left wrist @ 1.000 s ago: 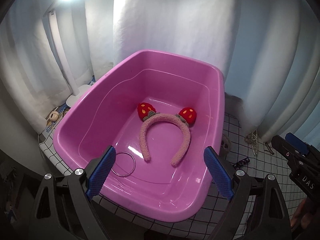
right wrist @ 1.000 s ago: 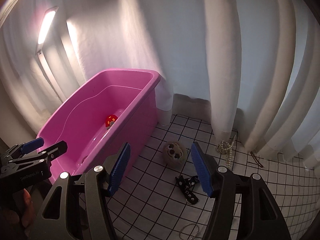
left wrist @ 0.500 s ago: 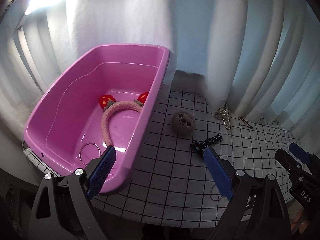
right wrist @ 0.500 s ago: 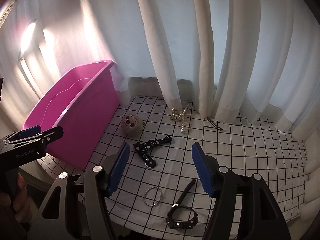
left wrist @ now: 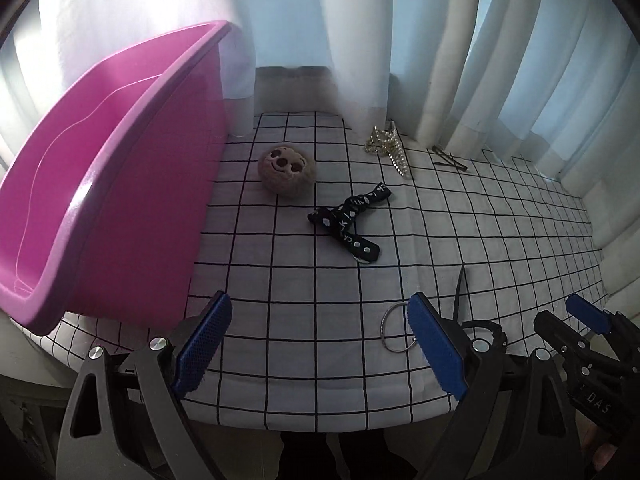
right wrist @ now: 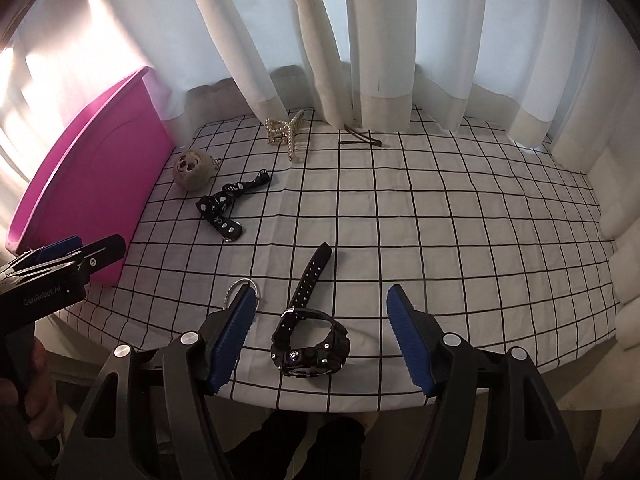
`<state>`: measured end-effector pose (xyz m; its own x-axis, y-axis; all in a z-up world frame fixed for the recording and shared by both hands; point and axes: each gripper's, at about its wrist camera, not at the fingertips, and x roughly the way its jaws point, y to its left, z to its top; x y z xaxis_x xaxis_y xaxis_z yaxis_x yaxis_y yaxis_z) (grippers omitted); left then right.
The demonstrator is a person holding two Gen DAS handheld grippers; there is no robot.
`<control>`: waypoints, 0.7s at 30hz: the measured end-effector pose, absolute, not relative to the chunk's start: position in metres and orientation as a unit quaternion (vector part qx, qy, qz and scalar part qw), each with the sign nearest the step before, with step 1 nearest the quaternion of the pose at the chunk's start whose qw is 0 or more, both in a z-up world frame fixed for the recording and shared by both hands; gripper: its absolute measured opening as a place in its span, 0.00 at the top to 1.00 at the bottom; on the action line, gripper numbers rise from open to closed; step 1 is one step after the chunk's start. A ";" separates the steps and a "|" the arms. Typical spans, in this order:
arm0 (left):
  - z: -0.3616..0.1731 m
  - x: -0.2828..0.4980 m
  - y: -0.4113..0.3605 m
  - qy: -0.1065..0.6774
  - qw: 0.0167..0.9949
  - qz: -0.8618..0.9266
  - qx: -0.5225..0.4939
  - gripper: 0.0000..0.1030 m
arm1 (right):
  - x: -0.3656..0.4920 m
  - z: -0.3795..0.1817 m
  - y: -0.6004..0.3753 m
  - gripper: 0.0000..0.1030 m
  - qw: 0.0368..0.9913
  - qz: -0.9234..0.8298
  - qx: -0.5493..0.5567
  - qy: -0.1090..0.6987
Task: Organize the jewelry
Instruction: 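Move the right tool to the black watch while the left tool approaches the silver bangle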
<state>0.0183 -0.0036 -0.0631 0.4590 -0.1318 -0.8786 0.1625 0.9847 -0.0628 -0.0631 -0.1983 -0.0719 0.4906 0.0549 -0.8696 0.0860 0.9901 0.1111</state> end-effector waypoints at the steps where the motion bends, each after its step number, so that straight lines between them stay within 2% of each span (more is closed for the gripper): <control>1: -0.070 0.018 -0.007 0.517 0.851 -0.090 0.019 0.15 | -0.066 -0.079 -0.199 0.36 0.857 -0.013 0.071 0.510; 7: -0.104 0.014 -0.021 0.539 0.834 -0.107 0.042 0.15 | -0.079 -0.113 -0.203 0.31 0.841 -0.030 0.088 0.533; 9: -0.111 0.013 -0.024 0.542 0.832 -0.109 0.049 0.15 | -0.082 -0.122 -0.201 0.25 0.836 -0.029 0.087 0.541; 21: -0.142 0.020 -0.028 0.555 0.821 -0.113 0.072 0.15 | -0.080 -0.165 -0.187 0.24 0.822 -0.011 0.074 0.564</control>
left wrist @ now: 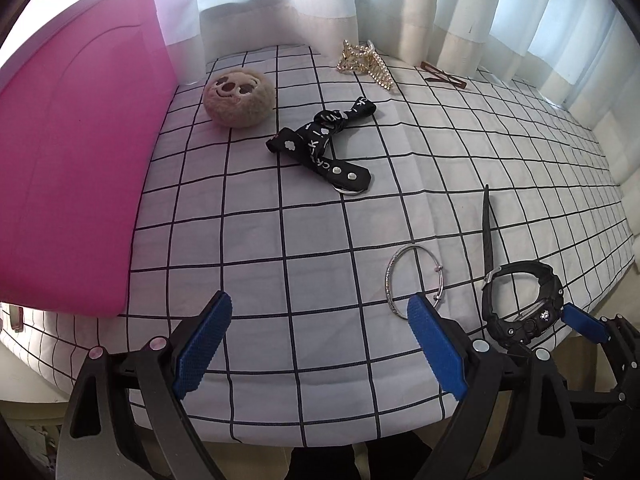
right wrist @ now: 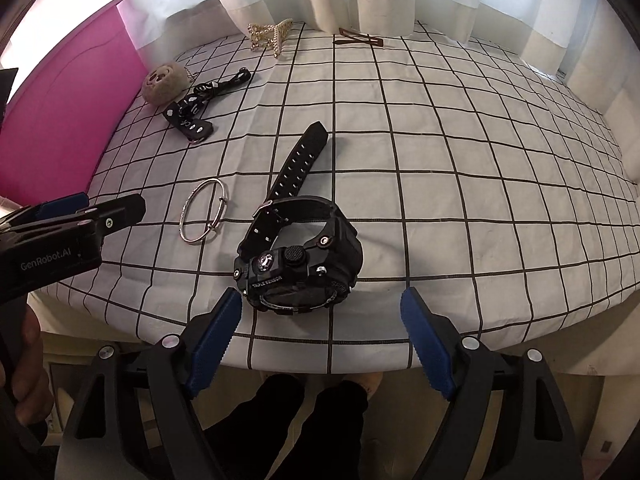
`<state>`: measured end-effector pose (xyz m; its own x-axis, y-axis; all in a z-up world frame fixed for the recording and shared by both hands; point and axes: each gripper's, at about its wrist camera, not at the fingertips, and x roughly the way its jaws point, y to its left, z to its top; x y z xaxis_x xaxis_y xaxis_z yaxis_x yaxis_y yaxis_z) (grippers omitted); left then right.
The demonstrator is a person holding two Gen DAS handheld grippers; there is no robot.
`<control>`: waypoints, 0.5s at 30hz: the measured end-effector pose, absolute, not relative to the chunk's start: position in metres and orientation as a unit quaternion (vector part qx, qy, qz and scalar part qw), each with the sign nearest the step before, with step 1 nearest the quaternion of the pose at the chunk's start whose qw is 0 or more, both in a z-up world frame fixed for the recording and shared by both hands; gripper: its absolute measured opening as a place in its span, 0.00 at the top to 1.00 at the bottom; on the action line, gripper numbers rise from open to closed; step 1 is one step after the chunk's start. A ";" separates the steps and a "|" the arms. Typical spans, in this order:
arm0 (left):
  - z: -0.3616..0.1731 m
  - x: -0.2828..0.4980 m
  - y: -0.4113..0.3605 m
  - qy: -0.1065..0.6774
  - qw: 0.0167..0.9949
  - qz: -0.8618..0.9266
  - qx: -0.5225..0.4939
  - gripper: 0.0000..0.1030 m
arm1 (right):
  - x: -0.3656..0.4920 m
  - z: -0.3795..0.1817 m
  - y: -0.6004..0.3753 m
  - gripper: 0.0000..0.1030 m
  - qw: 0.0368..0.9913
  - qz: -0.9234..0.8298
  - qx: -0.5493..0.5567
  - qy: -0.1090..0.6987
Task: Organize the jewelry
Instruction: 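Move the right tool to the black watch while the left tool approaches the silver bangle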
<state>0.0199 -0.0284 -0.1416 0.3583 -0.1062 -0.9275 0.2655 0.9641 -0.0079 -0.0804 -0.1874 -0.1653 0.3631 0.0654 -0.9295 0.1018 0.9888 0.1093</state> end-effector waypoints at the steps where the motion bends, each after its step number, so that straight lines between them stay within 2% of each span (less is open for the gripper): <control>1: -0.144 0.020 -0.029 0.556 0.820 -0.114 0.072 0.15 | -0.079 -0.167 -0.186 0.24 0.823 -0.010 0.073 0.564; 15: -0.167 0.026 -0.045 0.564 0.812 -0.133 0.073 0.15 | -0.065 -0.187 -0.181 0.24 0.827 -0.017 0.055 0.560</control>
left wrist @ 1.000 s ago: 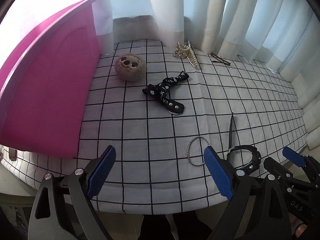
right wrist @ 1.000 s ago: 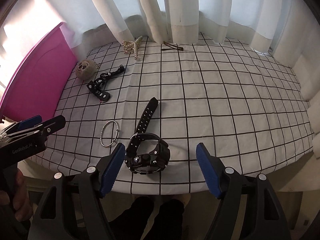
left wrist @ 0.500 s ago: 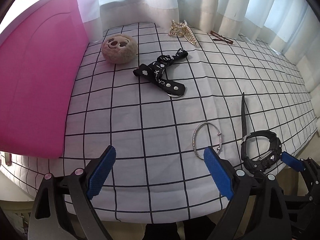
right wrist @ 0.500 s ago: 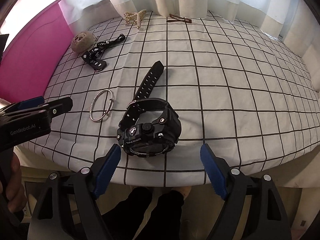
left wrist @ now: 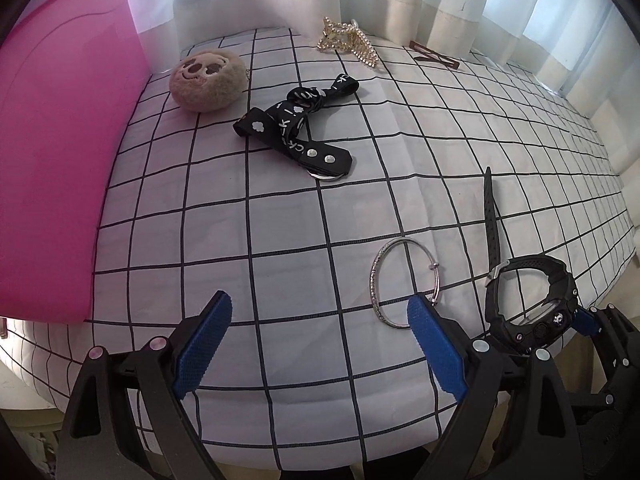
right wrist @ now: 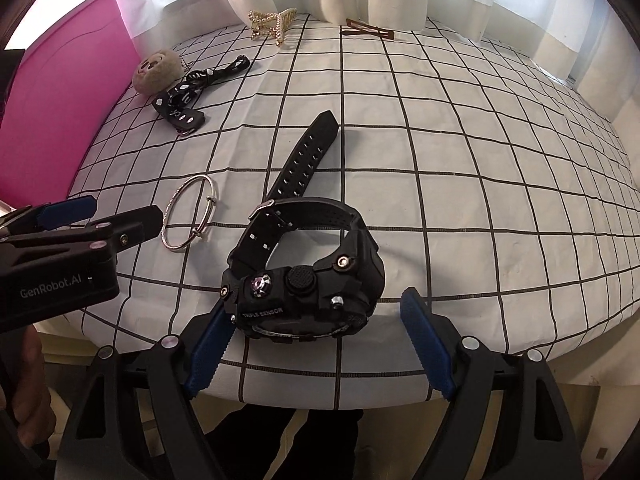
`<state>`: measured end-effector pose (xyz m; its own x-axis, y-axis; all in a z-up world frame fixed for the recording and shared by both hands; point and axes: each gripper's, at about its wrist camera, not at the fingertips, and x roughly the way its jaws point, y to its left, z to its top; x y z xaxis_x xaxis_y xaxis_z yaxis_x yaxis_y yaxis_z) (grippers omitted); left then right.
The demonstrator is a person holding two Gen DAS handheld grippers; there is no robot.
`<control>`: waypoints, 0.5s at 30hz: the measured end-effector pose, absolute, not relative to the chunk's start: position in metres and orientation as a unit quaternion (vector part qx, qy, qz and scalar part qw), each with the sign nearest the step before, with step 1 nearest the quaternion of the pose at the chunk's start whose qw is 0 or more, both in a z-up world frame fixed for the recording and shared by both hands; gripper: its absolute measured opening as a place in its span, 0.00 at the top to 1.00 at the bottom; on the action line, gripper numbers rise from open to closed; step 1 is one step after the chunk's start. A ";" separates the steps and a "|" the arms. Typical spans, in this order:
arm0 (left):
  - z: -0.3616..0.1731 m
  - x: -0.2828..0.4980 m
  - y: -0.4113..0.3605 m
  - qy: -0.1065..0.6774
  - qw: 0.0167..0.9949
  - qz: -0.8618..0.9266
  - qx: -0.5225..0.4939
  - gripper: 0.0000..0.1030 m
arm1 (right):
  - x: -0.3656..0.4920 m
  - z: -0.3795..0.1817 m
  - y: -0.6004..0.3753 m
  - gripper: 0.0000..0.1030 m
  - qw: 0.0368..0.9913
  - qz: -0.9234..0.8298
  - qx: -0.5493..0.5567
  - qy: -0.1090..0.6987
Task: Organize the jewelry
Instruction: 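Move the right tool to the black watch while the left tool approaches the silver bangle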
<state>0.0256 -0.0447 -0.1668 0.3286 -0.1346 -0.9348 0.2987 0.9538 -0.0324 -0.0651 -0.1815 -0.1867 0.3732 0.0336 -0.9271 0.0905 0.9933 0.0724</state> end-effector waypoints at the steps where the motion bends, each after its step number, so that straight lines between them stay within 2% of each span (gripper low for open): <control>1: -0.167 0.026 -0.047 0.563 0.812 -0.136 0.072 0.15 | -0.065 -0.187 -0.181 0.24 0.828 -0.017 0.054 0.558; 15: -0.174 0.025 -0.066 0.562 0.808 -0.157 0.076 0.15 | -0.062 -0.187 -0.191 0.24 0.839 -0.028 0.050 0.540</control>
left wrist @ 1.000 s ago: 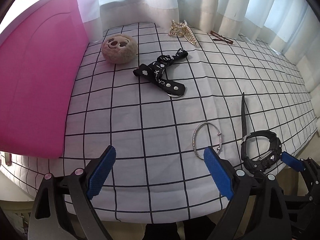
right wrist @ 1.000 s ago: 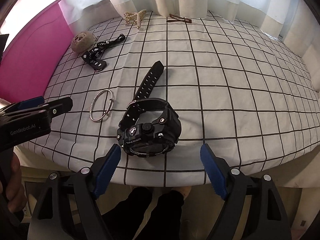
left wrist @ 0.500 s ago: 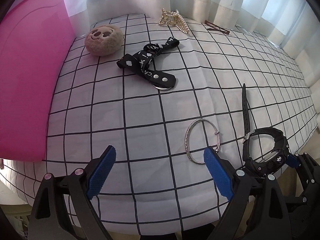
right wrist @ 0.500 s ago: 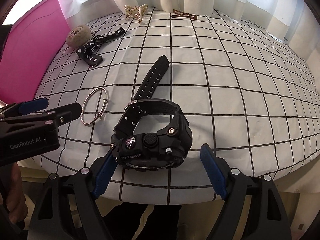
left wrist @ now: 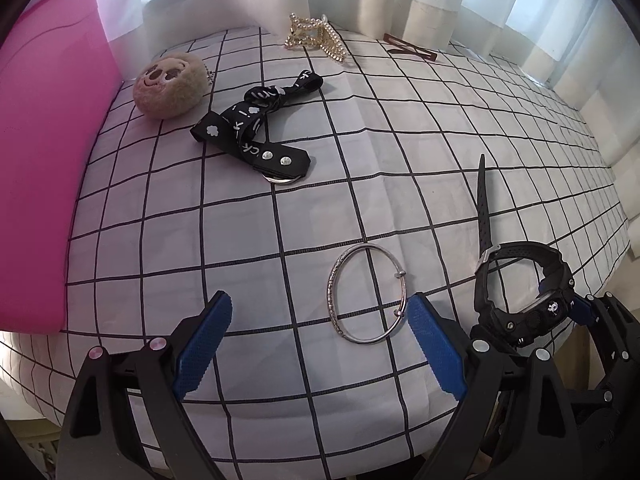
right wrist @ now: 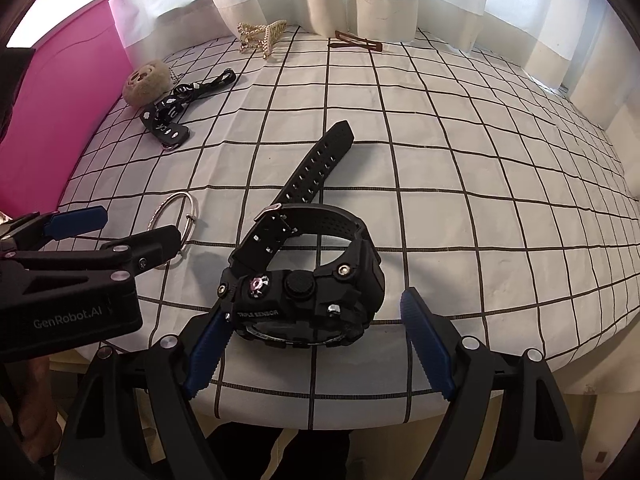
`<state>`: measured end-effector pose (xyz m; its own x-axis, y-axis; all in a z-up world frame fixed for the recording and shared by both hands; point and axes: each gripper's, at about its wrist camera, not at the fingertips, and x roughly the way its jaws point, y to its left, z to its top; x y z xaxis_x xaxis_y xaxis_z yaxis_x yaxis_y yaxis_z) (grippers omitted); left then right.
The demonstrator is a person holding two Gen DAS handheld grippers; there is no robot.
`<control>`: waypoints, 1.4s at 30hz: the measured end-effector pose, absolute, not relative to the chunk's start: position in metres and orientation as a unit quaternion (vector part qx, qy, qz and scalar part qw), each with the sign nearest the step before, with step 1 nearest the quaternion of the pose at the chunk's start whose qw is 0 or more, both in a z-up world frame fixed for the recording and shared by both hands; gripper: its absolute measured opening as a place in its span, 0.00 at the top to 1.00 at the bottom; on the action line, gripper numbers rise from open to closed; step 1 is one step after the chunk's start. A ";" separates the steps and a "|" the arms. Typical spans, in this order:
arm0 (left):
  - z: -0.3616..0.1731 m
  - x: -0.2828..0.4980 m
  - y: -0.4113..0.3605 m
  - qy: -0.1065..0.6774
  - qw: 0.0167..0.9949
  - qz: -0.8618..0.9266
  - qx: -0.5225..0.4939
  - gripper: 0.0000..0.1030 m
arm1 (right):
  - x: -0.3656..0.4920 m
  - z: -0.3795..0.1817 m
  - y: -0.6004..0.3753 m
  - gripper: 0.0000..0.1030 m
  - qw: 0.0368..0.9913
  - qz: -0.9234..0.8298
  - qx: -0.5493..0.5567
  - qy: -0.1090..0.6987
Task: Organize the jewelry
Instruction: 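Move the right tool to the black watch while the left tool approaches the silver bangle, then close the right gripper on the black watch while the left gripper grasps the silver bangle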
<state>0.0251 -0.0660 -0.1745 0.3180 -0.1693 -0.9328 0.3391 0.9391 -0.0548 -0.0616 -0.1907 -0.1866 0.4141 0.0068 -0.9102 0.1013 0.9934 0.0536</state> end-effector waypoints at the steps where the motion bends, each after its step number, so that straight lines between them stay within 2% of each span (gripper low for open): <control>1: -0.175 0.025 -0.067 0.562 0.808 -0.158 0.076 0.15 | -0.062 -0.186 -0.191 0.24 0.840 -0.028 0.049 0.539; 23: -0.186 0.027 -0.077 0.545 0.818 -0.160 0.095 0.12 | -0.058 -0.188 -0.191 0.25 0.844 -0.026 0.032 0.534; 26: -0.185 0.026 -0.074 0.541 0.820 -0.160 0.094 0.17 | -0.057 -0.187 -0.191 0.25 0.845 -0.021 0.033 0.534; 29: -0.182 0.023 -0.070 0.537 0.823 -0.159 0.091 0.27 | -0.057 -0.187 -0.191 0.25 0.845 -0.019 0.032 0.533; 31: -0.180 0.022 -0.068 0.534 0.825 -0.160 0.091 0.39 | -0.057 -0.187 -0.190 0.27 0.846 -0.018 0.032 0.532; 32: -0.178 0.021 -0.069 0.531 0.827 -0.162 0.091 0.43 | -0.057 -0.186 -0.190 0.32 0.846 -0.015 0.032 0.531; 33: -0.177 0.020 -0.069 0.529 0.828 -0.164 0.093 0.54 | -0.057 -0.186 -0.189 0.35 0.848 -0.011 0.032 0.529; 34: -0.176 0.020 -0.069 0.527 0.828 -0.165 0.094 0.59 | -0.057 -0.185 -0.187 0.36 0.849 -0.011 0.028 0.527; 42: -0.175 0.024 -0.061 0.538 0.823 -0.167 0.068 0.60 | -0.059 -0.184 -0.191 0.36 0.852 -0.011 0.038 0.523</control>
